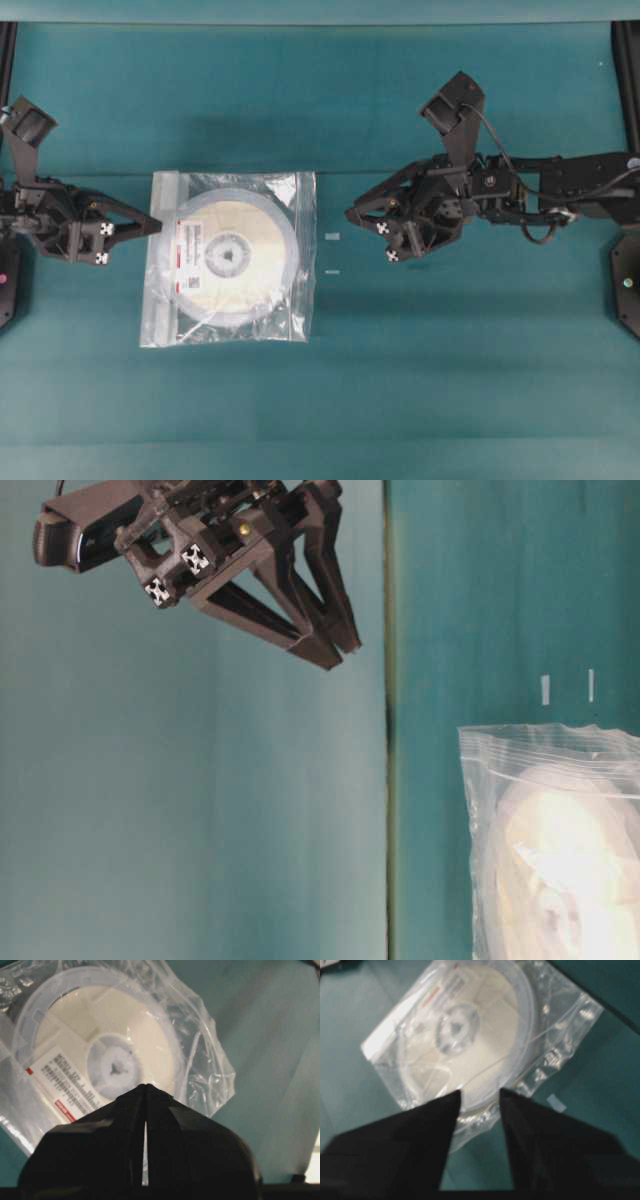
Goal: Take out the reel from the clear zip bag.
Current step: 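Lower the left gripper and pinch the bag's left edge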
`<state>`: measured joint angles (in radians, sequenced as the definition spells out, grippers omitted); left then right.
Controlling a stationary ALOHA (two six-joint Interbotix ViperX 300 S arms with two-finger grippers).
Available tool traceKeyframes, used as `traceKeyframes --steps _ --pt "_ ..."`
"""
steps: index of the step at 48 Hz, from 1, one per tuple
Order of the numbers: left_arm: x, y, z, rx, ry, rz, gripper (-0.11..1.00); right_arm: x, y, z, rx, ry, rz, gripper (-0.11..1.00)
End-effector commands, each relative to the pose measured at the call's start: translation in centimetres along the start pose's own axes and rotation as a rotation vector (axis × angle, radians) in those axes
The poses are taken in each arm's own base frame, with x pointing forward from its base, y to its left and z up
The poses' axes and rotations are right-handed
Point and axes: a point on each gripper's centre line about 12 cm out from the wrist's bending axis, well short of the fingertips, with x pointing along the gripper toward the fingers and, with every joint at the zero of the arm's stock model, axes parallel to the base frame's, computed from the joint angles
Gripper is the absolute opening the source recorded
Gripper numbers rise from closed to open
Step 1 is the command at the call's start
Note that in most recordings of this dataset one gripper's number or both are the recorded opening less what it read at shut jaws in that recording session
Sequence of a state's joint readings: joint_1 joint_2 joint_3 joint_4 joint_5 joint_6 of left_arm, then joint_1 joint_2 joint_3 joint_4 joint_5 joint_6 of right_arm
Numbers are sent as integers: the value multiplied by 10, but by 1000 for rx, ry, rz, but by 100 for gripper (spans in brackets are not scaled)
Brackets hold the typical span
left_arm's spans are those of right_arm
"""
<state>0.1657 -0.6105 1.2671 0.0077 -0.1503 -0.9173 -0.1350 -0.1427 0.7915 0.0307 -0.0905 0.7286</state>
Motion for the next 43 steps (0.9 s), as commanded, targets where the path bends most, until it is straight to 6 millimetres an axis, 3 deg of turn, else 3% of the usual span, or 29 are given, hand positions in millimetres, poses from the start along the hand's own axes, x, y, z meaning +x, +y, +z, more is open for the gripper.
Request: traceKeyframes --steps 1,7,17,20,43 --pt "1 -2 2 -1 -12 -14 4 0 7 6 8 -17 20 66" --pt "2 1 0 -3 -3 -1 20 0 7 6 8 -8 12 77" --pt "2 10 -7 -4 18 25 79 1 6 4 7 2 4 77" --pt "2 12 -9 -5 20 29 91 0 5 3 7 3 3 77" --pt "-8 54 -38 -61 48 94 90 1 7 4 6 2 6 77"
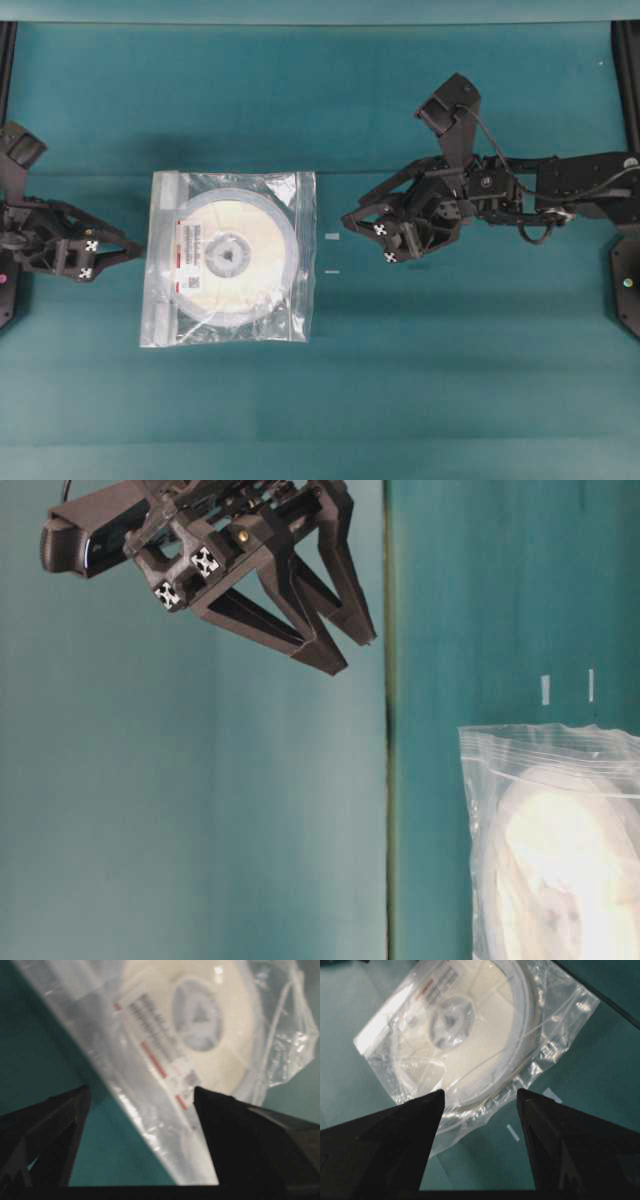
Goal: Take out the reel from the clear zip bag.
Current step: 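Lower the left gripper and pinch the bag's left edge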
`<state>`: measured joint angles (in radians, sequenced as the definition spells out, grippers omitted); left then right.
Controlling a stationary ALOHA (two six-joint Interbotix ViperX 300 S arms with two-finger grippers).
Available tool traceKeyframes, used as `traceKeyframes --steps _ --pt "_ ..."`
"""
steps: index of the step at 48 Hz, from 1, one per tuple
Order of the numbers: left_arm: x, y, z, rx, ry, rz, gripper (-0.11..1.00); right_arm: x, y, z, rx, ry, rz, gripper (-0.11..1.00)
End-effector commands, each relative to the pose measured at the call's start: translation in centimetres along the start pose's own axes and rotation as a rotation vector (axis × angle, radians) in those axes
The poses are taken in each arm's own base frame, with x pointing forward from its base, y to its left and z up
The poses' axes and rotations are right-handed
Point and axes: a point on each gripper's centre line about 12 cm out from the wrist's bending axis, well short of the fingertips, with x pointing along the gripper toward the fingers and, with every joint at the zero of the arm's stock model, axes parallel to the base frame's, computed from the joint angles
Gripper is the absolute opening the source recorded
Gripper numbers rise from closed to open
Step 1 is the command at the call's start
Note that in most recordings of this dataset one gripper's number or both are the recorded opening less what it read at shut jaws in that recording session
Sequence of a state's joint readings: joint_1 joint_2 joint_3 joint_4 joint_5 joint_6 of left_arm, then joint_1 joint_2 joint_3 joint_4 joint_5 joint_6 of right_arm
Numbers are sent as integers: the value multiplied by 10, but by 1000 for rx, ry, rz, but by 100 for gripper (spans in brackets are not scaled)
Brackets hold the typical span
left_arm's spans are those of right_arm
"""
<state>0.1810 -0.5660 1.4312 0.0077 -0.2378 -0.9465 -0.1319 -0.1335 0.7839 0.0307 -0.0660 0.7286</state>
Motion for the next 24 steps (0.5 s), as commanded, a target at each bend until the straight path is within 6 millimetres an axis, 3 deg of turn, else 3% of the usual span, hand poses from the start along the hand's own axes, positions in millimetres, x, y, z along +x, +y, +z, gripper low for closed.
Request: traceKeyframes --steps 1,14,24 --pt "0 4 -2 -38 -13 -9 90 -1 8 6 7 -17 22 77" --pt "3 12 -8 -90 -25 -32 90 -1 12 2 0 -8 31 77" --pt "21 12 -8 -90 0 4 90 -1 11 2 0 -10 32 77"
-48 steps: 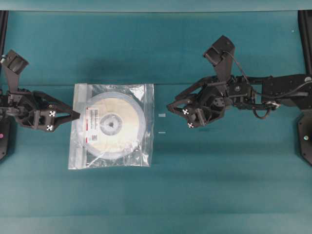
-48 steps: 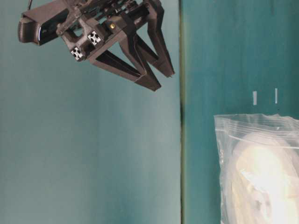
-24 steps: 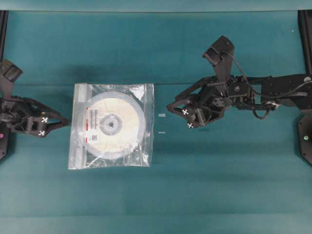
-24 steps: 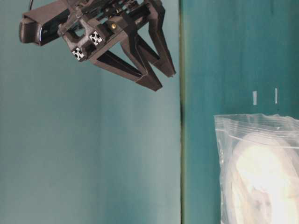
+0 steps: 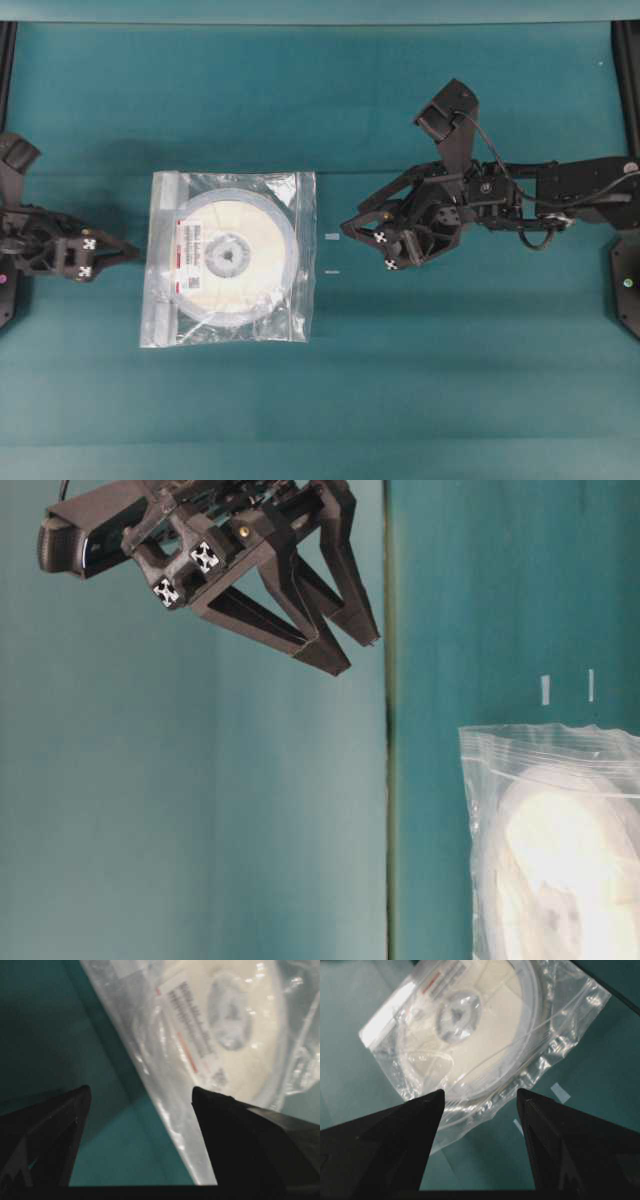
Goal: Take out the reel from the clear zip bag.
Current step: 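Lower the left gripper and pinch the bag's left edge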
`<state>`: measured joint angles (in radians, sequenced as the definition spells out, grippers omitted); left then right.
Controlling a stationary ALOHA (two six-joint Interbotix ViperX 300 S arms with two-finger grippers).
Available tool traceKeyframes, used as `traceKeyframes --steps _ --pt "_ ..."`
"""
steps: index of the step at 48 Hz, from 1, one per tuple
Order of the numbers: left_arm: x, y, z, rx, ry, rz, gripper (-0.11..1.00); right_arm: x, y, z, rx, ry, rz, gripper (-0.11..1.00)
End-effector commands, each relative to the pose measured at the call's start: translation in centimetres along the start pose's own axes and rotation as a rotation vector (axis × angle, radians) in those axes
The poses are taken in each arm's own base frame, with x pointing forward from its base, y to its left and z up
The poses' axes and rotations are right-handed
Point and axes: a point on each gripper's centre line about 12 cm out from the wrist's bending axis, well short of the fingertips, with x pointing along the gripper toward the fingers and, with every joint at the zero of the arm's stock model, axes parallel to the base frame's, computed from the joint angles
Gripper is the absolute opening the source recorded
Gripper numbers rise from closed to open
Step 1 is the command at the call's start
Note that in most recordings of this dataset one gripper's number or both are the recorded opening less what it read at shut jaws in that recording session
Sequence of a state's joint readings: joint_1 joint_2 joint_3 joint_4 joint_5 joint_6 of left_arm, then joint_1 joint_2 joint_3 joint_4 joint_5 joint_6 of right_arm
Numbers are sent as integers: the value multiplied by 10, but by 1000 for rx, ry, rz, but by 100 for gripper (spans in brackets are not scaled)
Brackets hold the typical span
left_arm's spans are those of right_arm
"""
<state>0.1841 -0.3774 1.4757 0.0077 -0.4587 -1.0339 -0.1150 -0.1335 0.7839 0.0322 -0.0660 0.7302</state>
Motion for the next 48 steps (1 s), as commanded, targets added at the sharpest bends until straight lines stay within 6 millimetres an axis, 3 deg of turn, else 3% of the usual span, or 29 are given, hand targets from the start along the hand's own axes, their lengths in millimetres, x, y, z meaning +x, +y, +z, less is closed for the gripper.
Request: traceKeyframes --steps 1,12,31,39,48 --pt "11 -7 5 -1 -6 -7 90 -1 7 6 9 -19 22 77" --pt "29 -9 6 -1 -15 -23 90 -1 8 6 14 -20 23 77" --pt "33 -7 5 0 -11 -18 85 -1 8 6 18 -17 22 77" --pt "36 -9 6 10 -5 -8 68 -1 8 6 21 -16 21 77" --pt "36 -6 4 17 10 17 27 -1 6 4 24 -12 17 77"
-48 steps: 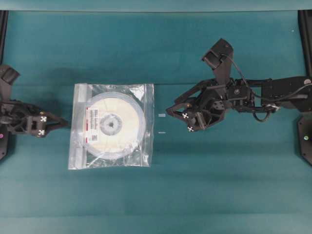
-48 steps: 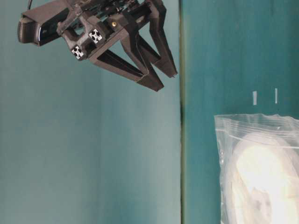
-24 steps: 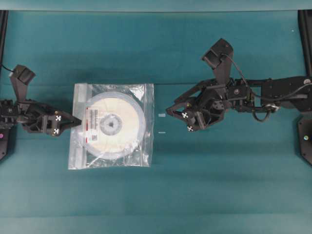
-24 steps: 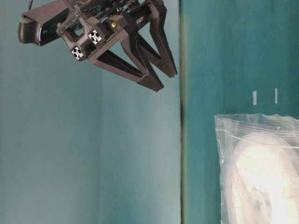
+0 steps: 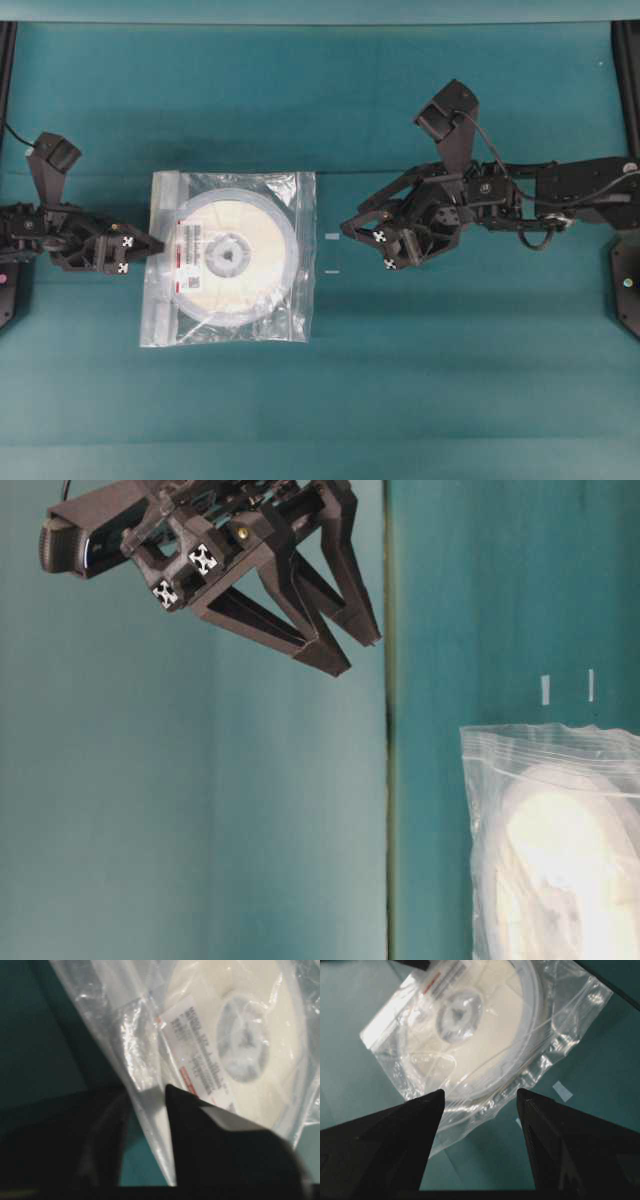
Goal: Take out the reel from the clear zip bag.
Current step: 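Lower the left gripper and pinch the bag's left edge, then reach the right gripper into the bag opening and grasp the reel rim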
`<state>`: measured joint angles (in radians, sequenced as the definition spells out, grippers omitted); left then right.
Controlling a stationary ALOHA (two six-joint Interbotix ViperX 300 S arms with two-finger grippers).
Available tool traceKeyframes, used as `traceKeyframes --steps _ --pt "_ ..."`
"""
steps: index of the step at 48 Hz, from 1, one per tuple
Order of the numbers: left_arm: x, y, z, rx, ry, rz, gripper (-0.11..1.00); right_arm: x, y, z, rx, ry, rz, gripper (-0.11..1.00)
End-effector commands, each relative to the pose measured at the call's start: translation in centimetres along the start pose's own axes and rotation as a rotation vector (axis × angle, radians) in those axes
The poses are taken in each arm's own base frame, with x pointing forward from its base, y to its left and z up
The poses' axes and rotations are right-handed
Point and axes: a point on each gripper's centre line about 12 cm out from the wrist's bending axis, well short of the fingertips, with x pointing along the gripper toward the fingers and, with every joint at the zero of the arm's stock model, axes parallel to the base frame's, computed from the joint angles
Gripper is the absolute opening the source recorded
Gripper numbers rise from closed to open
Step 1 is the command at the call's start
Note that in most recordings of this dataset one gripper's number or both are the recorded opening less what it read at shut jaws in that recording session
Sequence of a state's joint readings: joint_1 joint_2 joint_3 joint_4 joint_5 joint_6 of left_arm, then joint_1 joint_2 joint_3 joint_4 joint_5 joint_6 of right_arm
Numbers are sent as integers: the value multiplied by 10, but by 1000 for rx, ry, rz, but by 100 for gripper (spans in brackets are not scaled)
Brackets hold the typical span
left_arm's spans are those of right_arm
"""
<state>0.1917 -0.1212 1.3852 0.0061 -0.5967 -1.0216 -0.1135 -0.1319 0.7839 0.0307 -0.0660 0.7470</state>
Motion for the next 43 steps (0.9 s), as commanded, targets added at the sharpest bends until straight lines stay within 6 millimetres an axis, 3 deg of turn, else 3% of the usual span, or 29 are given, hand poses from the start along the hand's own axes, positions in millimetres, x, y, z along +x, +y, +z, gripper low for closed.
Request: traceKeyframes --steps 1,6,10,25,43 --pt "2 -4 1 12 0 -9 23 -1 6 5 9 -11 15 77" --pt "2 -5 2 29 -3 -13 7 0 3 2 24 9 -4 77" --pt "2 -6 2 51 -4 -16 1 2 0 -2 50 28 -24 77" --pt "4 -7 3 59 3 -4 1 21 -4 -9 161 62 -60 77" --pt "4 -4 1 61 20 22 1 61 -9 -38 252 145 -123 77"
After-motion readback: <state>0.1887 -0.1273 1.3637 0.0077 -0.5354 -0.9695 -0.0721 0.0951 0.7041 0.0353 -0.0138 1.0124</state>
